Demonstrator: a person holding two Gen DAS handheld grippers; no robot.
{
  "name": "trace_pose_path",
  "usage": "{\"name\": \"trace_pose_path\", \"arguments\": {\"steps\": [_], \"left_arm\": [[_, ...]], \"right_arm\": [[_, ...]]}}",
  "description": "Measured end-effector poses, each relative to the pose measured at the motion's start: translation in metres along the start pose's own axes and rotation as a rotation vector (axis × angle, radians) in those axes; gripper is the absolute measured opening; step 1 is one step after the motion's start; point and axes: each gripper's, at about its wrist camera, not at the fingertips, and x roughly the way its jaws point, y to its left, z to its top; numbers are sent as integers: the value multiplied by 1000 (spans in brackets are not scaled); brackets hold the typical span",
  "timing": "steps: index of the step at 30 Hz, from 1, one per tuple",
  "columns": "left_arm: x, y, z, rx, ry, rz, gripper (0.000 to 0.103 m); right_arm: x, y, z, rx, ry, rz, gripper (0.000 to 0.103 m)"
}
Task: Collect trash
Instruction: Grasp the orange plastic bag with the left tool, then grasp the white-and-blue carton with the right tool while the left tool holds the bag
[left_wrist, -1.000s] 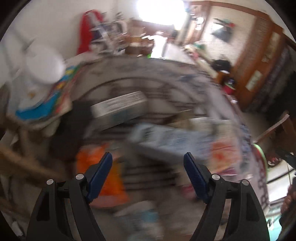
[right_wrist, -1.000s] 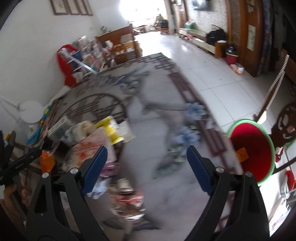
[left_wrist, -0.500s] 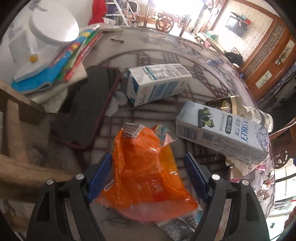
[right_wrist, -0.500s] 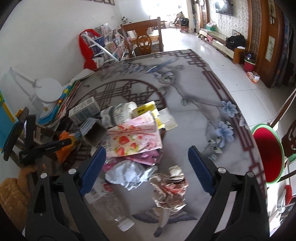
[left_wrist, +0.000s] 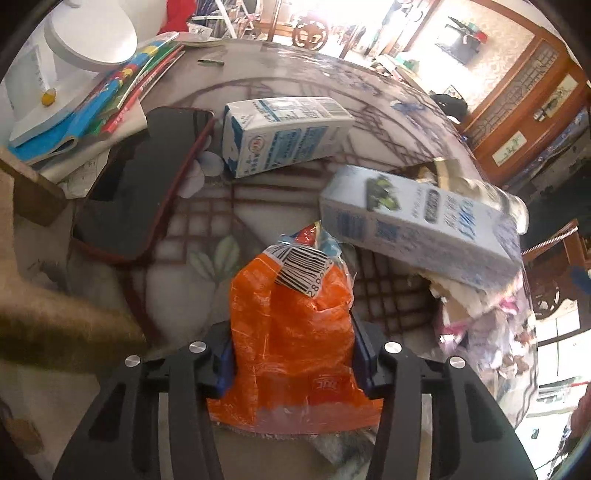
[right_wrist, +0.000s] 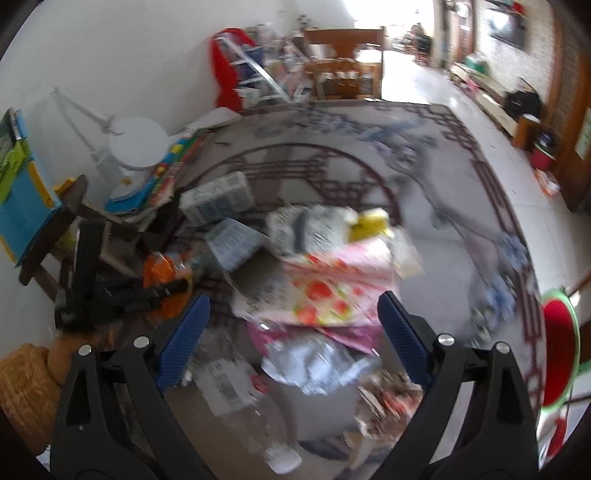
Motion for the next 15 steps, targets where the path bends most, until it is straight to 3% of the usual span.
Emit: {"name": "trace_pose_path", "arguments": {"steps": [11, 14, 15], "left_arm": [[-1, -4, -28, -31, 37, -5, 59], [-5, 0, -29, -51, 12, 24, 72], [-8, 1, -28, -64, -2, 29, 73]], "right_arm": [[74, 44, 42, -284, 163, 67, 85], [88, 53, 43, -337, 190, 54, 85], [90, 53, 42, -344, 195, 51, 80]]}}
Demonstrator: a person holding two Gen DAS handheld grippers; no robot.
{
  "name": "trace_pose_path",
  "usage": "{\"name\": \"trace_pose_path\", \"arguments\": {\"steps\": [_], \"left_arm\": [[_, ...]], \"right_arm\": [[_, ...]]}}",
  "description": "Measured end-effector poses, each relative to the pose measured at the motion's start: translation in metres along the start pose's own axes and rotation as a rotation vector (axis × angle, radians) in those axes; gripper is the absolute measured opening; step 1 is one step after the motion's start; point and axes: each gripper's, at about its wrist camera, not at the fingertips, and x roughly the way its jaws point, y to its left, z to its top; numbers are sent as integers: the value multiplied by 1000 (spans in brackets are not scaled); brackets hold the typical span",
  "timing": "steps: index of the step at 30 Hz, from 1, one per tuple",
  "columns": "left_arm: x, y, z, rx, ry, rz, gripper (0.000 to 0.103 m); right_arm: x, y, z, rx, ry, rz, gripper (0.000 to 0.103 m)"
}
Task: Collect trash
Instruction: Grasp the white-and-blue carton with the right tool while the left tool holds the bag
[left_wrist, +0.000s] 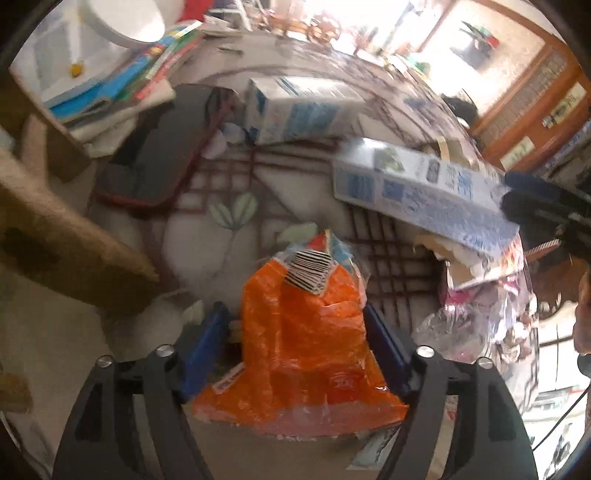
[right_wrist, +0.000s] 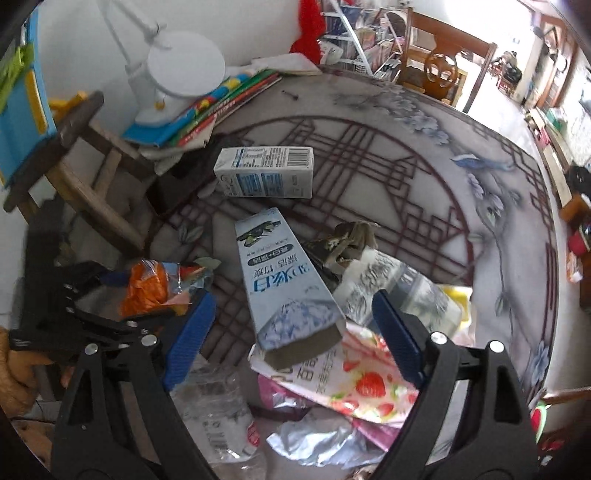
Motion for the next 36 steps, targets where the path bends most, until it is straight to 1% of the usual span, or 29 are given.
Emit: {"name": "trace_pose_path", "arguments": {"steps": [1, 3, 5, 6, 8, 10, 12, 14, 16, 18, 19, 20, 21, 22, 23, 26, 28, 33, 36], "left_arm": [[-1, 0, 0, -9, -3, 0, 73], [-1, 4, 3, -17, -1, 8, 74], [0, 3, 4, -17, 3, 16, 74], [0, 4, 4, -17, 6, 5, 75], [0, 3, 3, -13, 14, 2, 75], [3, 1, 4, -14, 18, -27, 75], [4, 3, 3, -27, 26, -36, 75], [7, 3, 4, -32, 33, -55, 75], [8, 1, 5, -32, 37, -65, 74], [7, -1, 4, -29, 28, -64, 72], [7, -1, 4, -29, 23, -66, 71], [7, -2, 4, -27, 24, -71, 64], [8, -2, 4, -24, 30, -78, 56], [8, 0, 3, -22, 33, -83, 54], [8, 0, 3, -22, 33, -86, 54], [7, 0, 3, -21, 27, -94, 49], [1, 0, 3, -22, 10, -101, 49], [-17, -6, 12, -20, -42, -119, 48], [-28, -18, 21, -5, -77, -137, 48]], "right_arm": [[3, 0, 0, -3, 9, 1, 76], [9, 1, -2, 0, 30, 9, 75], [13, 1, -4, 6, 41, 13, 63], [15, 0, -5, 13, 49, 19, 53], [15, 2, -5, 16, 54, 30, 52], [14, 4, -5, 7, 55, 39, 52], [13, 6, -4, -2, 52, 36, 53], [11, 7, -1, -7, 42, 27, 58], [11, 8, 2, -19, 38, 21, 76], [14, 10, 4, -41, 47, 3, 80], [16, 9, 3, -44, 56, 1, 80], [20, 9, 2, -38, 68, 2, 80], [21, 8, 1, -34, 66, 7, 77], [21, 8, 0, -25, 63, 19, 59], [21, 8, 0, -18, 67, 28, 52], [17, 10, -1, -7, 55, 26, 52], [10, 12, -2, 5, 28, 34, 51], [-23, 12, -5, 70, -71, 32, 51], [-52, 7, -12, 144, -160, 38, 51]]}}
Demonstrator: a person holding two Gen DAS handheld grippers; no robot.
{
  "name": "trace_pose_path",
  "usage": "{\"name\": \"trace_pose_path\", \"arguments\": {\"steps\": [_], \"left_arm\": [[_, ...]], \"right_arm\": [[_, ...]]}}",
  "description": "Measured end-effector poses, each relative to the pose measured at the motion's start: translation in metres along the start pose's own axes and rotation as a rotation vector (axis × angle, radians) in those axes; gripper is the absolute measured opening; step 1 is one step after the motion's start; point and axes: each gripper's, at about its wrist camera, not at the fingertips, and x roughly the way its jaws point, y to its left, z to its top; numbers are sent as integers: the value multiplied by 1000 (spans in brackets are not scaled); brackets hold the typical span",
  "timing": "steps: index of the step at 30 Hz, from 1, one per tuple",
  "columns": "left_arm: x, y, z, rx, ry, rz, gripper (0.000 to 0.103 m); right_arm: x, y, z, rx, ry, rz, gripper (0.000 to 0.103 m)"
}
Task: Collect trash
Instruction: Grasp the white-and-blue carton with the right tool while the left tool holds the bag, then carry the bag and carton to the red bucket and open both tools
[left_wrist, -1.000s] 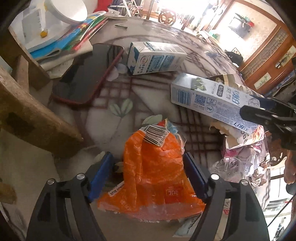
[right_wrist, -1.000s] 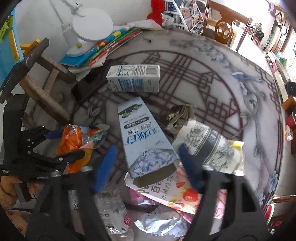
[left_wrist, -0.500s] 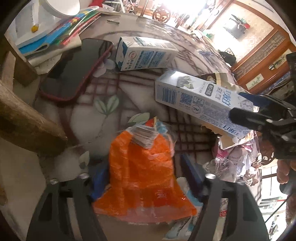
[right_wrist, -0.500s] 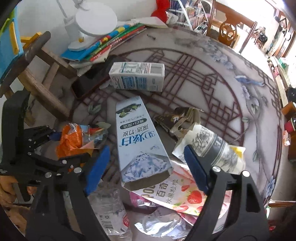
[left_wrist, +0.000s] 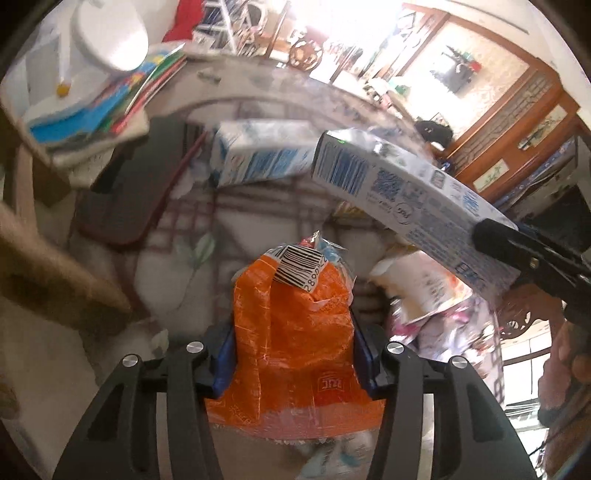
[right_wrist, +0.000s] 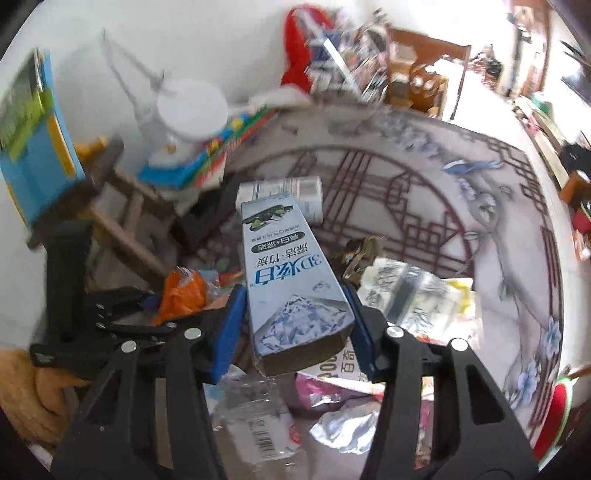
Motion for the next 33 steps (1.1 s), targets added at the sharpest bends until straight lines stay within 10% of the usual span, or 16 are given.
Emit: {"name": "trace_pose_path", "arguments": {"steps": [11, 33], "left_arm": [[-23, -67, 24, 136, -77, -107, 48], [-7, -163, -1, 255, -31, -157, 48]], "right_arm": [[-80, -58, -42, 346, -231, -83, 51], [-128, -149, -117, 542, -246, -189, 51]]}}
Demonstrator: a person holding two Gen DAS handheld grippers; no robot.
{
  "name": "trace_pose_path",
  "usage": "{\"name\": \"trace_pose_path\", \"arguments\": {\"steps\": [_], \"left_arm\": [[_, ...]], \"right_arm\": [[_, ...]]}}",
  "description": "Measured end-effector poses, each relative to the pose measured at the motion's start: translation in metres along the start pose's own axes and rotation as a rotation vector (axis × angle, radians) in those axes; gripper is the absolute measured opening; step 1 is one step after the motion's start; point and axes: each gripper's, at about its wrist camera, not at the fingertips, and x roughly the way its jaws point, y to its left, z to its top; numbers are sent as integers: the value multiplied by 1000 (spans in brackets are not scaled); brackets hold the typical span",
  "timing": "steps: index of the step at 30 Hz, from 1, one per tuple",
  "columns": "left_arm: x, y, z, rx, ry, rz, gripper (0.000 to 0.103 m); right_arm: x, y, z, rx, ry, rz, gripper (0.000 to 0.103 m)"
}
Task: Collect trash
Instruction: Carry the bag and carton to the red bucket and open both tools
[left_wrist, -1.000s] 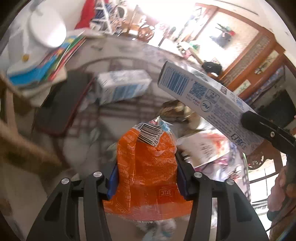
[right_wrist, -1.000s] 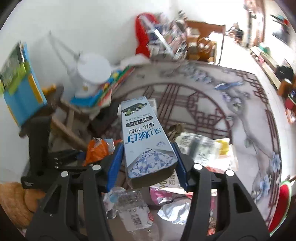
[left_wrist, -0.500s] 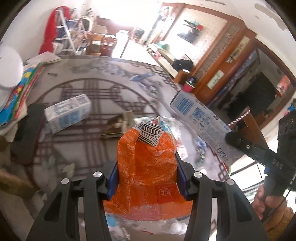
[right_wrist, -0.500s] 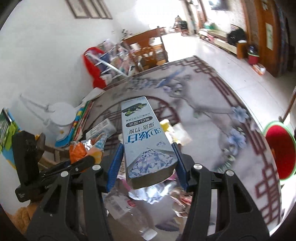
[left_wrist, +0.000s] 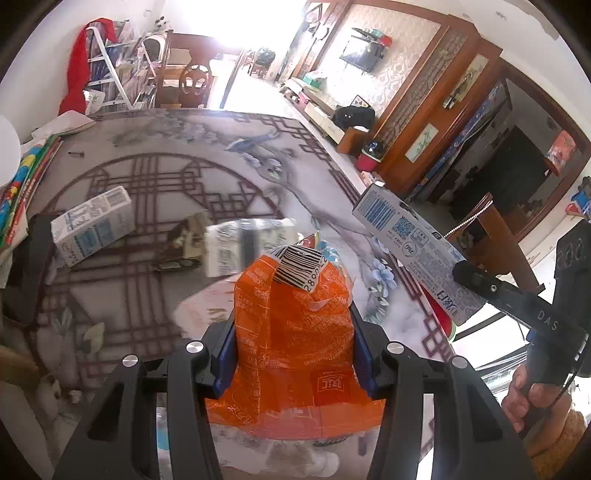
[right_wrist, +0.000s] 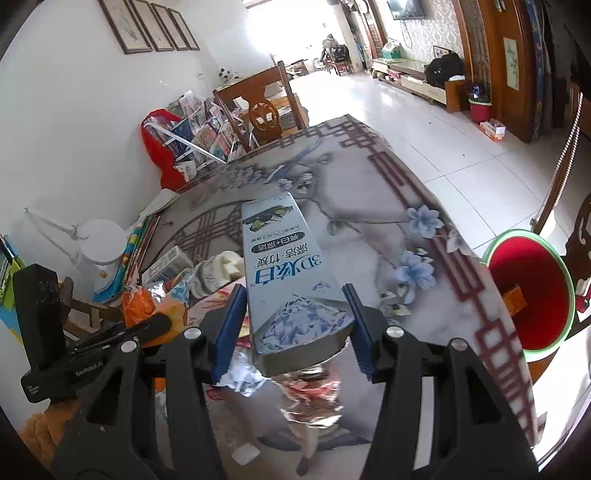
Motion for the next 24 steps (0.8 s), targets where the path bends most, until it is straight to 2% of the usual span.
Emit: {"name": "trace_pose_path", "arguments": {"steps": [13, 24], "left_arm": [[37, -80, 5, 31, 22, -4, 48], [67, -142, 13, 92, 40, -16, 48]], "right_arm": [[-14, -85, 16, 42, 7, -8, 51], [-34, -163, 23, 112, -8, -67, 51]]}}
